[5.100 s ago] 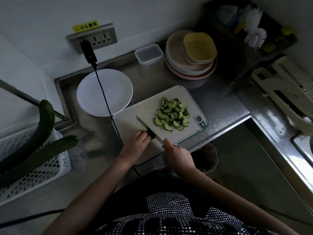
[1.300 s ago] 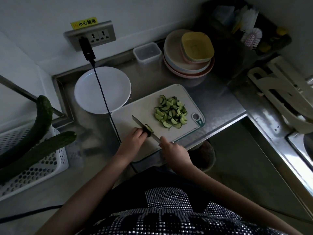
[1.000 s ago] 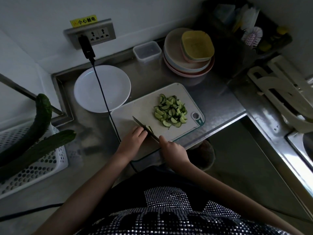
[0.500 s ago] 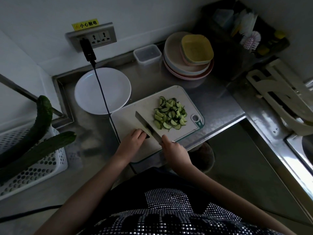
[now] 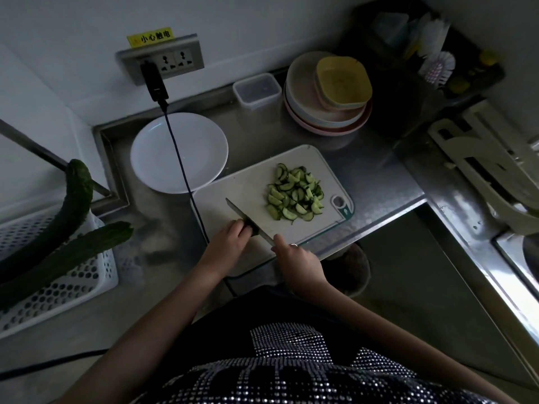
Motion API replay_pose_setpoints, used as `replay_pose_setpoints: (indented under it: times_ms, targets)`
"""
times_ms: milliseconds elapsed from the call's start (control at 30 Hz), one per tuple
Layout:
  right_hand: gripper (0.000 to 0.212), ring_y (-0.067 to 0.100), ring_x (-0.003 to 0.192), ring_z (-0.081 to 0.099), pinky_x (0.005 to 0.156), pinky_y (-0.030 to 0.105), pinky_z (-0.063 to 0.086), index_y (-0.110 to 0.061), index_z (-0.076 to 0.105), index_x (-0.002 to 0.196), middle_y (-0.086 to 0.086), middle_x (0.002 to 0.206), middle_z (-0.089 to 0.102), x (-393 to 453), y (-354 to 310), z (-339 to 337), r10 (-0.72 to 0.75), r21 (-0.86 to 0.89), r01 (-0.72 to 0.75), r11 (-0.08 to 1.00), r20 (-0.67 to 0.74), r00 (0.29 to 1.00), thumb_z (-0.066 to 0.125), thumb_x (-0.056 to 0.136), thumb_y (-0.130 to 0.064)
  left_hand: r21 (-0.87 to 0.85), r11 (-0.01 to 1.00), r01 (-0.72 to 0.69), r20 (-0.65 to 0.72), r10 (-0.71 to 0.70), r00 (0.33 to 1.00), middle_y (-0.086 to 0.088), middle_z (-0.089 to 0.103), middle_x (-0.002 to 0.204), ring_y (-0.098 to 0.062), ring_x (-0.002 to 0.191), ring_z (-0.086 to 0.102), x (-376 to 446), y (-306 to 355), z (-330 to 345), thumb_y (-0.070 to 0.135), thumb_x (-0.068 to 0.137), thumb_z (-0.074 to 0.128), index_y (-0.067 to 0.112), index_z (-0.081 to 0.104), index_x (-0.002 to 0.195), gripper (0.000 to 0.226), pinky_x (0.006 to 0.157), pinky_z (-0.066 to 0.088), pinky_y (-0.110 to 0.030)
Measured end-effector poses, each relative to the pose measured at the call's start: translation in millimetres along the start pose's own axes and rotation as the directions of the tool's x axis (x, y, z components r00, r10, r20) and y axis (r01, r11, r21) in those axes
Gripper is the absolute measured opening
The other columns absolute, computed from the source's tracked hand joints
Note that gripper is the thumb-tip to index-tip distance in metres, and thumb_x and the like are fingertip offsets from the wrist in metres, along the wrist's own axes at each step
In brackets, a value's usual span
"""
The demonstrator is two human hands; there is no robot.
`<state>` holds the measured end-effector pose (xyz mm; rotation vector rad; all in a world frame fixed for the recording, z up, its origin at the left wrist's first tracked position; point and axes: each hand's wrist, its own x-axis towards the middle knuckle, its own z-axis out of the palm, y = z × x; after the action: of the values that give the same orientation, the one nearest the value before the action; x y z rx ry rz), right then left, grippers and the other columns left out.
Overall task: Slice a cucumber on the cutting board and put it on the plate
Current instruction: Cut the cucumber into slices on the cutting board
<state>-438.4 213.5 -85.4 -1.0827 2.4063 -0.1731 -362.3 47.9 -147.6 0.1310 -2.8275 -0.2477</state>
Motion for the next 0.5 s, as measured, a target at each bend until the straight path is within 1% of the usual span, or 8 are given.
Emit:
replay_pose_setpoints:
  times_ms: [100, 167, 233, 267, 333, 433, 467, 500]
  targets:
    - [0.021, 0.035, 0.089, 0.065, 0.059, 0.038, 0.04, -0.014, 0.033, 0.116, 0.012, 0.1, 0.065, 3, -1, 1, 0.035, -0.05, -0.033, 0.998, 0.039, 0.999, 0.04, 0.096, -0.011, 0.008, 1.0, 0.012, 0.026, -0.012, 1.0, -0.014, 0.055, 0.091, -0.032, 0.071, 0.06, 0, 2, -4, 0.009, 0.071, 0.041, 0.009, 0.047, 0.098, 0.028, 0.052, 0.05, -0.032]
    - [0.023, 0.035, 0.088, 0.065, 0.059, 0.037, 0.04, -0.014, 0.033, 0.116, 0.012, 0.099, 0.065, 3, -1, 2, 0.047, -0.058, -0.045, 0.997, 0.037, 0.998, 0.039, 0.095, -0.008, -0.014, 1.0, 0.021, 0.051, -0.02, 0.998, -0.016, 0.056, 0.093, -0.034, 0.071, 0.061, 0, 2, -7, 0.003, 0.067, 0.052, 0.008, 0.046, 0.099, 0.033, 0.052, 0.052, -0.033]
    - [0.022, 0.034, 0.087, 0.065, 0.058, 0.037, 0.041, -0.016, 0.033, 0.115, 0.011, 0.098, 0.064, 1, 1, 2, 0.049, -0.054, -0.048, 0.997, 0.024, 0.999, 0.039, 0.095, -0.009, -0.029, 0.999, 0.033, 0.069, -0.031, 0.997, -0.016, 0.058, 0.092, -0.034, 0.071, 0.062, 0, 3, -8, -0.002, 0.06, 0.067, 0.008, 0.047, 0.098, 0.044, 0.05, 0.051, -0.033]
    - [0.022, 0.034, 0.086, 0.065, 0.058, 0.037, 0.041, -0.016, 0.032, 0.115, 0.01, 0.098, 0.064, 1, 2, 2, 0.048, -0.049, -0.048, 0.998, 0.015, 0.999, 0.039, 0.095, -0.009, -0.024, 0.999, 0.035, 0.072, -0.033, 0.997, -0.016, 0.058, 0.092, -0.033, 0.07, 0.062, 0, 3, -9, -0.003, 0.058, 0.071, 0.008, 0.048, 0.097, 0.046, 0.05, 0.05, -0.032]
    - [0.023, 0.034, 0.086, 0.065, 0.059, 0.037, 0.042, -0.016, 0.032, 0.115, 0.011, 0.097, 0.063, 2, 5, 0, 0.071, -0.038, -0.072, 0.997, -0.011, 0.997, 0.038, 0.094, -0.008, -0.026, 0.999, 0.034, 0.056, -0.033, 0.998, -0.013, 0.057, 0.092, -0.03, 0.072, 0.061, 0, 4, -8, -0.002, 0.062, 0.07, 0.008, 0.053, 0.095, 0.039, 0.049, 0.048, -0.031]
    - [0.013, 0.037, 0.085, 0.063, 0.06, 0.038, 0.042, -0.015, 0.032, 0.11, 0.016, 0.093, 0.063, 8, 12, -10, 0.196, 0.089, -0.187, 0.978, -0.101, 0.975, 0.039, 0.099, -0.017, -0.061, 0.996, 0.066, 0.05, -0.063, 0.997, -0.013, 0.06, 0.091, -0.025, 0.08, 0.054, 0, 3, -6, -0.002, 0.058, 0.08, 0.006, 0.063, 0.087, 0.034, 0.051, 0.049, -0.031]
    - [0.012, 0.037, 0.085, 0.063, 0.06, 0.038, 0.043, -0.015, 0.032, 0.108, 0.017, 0.092, 0.064, 9, 12, -13, 0.211, 0.118, -0.198, 0.973, -0.112, 0.971, 0.038, 0.1, -0.022, -0.055, 0.997, 0.063, 0.038, -0.061, 0.997, -0.012, 0.06, 0.09, -0.024, 0.08, 0.052, 0, 2, -5, 0.0, 0.061, 0.078, 0.006, 0.063, 0.086, 0.03, 0.051, 0.049, -0.032]
    - [0.013, 0.037, 0.084, 0.063, 0.061, 0.038, 0.043, -0.015, 0.033, 0.106, 0.017, 0.092, 0.064, 9, 11, -13, 0.2, 0.125, -0.186, 0.975, -0.112, 0.973, 0.037, 0.101, -0.026, -0.041, 0.998, 0.05, 0.029, -0.049, 0.998, -0.012, 0.06, 0.09, -0.024, 0.079, 0.053, -1, 1, -5, 0.003, 0.067, 0.072, 0.006, 0.063, 0.086, 0.022, 0.05, 0.049, -0.032]
